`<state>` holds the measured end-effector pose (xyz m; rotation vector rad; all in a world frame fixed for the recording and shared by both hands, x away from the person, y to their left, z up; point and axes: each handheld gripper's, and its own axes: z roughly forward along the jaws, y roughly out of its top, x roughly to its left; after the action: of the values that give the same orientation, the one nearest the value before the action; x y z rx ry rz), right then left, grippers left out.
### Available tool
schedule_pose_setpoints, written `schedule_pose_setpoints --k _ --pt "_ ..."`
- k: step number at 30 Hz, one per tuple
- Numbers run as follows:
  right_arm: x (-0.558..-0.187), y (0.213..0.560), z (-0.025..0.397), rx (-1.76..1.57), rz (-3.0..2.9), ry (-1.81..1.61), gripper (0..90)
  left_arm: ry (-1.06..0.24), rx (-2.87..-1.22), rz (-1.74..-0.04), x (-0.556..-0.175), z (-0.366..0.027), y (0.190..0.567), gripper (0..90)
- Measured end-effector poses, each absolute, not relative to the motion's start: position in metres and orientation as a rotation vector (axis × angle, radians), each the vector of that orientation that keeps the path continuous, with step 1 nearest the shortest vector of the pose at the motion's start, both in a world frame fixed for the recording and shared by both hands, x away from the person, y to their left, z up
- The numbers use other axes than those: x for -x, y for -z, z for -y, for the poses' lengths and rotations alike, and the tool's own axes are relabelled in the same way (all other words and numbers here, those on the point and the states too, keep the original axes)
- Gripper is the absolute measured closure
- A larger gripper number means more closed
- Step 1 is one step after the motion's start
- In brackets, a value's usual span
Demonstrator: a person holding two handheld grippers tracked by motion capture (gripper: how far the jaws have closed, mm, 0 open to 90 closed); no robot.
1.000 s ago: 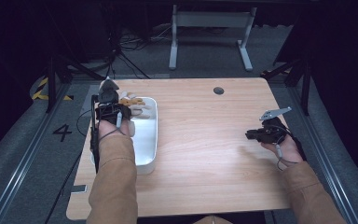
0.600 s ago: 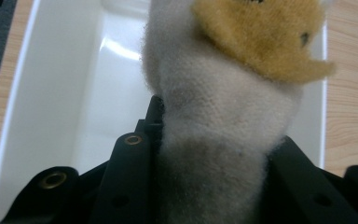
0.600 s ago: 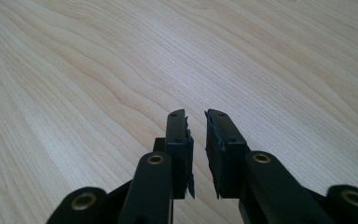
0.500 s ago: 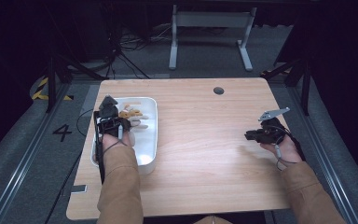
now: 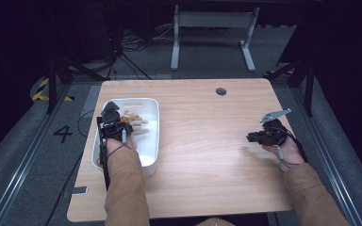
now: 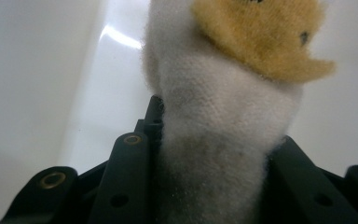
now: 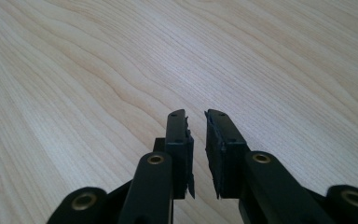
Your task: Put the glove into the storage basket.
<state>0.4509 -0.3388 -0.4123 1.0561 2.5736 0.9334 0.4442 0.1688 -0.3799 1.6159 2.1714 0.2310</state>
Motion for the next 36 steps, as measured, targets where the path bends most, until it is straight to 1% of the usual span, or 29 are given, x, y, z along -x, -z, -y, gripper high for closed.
schedule_pose_setpoints --k 3,5,16,20,23,32,33,34,35,36 --pt "-0.452 0.414 0.338 -1.066 -2.579 -0.917 78.9 -0.212 -1.607 -2.183 -0.448 -0.168 0.387 68.2" --pt "-0.451 0.416 0.338 -1.062 -2.585 -0.906 78.9 -0.179 -1.634 -2.181 -0.451 -0.168 0.393 68.1" --pt "-0.451 0.416 0.338 -1.060 -2.588 -0.903 78.7 -0.139 -1.703 -2.181 -0.454 -0.166 0.400 67.3" --pt "-0.451 0.416 0.340 -1.071 -2.583 -0.911 78.6 -0.117 -1.758 -2.190 -0.457 -0.166 0.407 67.0" --pt "-0.451 0.417 0.339 -1.065 -2.595 -0.905 78.0 -0.074 -1.778 -2.194 -0.459 -0.167 0.414 66.7" --pt "-0.450 0.415 0.339 -1.061 -2.568 -0.909 77.7 -0.062 -1.810 -2.212 -0.460 -0.165 0.418 66.1" --pt "-0.450 0.415 0.339 -1.060 -2.569 -0.909 77.6 -0.058 -1.815 -2.215 -0.461 -0.165 0.419 64.2" --pt "-0.450 0.415 0.339 -1.060 -2.569 -0.909 77.6 -0.058 -1.815 -2.215 -0.461 -0.165 0.419 59.6" --pt "-0.450 0.416 0.338 -1.059 -2.570 -0.907 76.8 -0.009 -1.818 -2.186 -0.463 -0.165 0.421 50.0" --pt "-0.450 0.416 0.338 -1.059 -2.570 -0.907 76.8 -0.009 -1.818 -2.186 -0.463 -0.165 0.421 37.8"
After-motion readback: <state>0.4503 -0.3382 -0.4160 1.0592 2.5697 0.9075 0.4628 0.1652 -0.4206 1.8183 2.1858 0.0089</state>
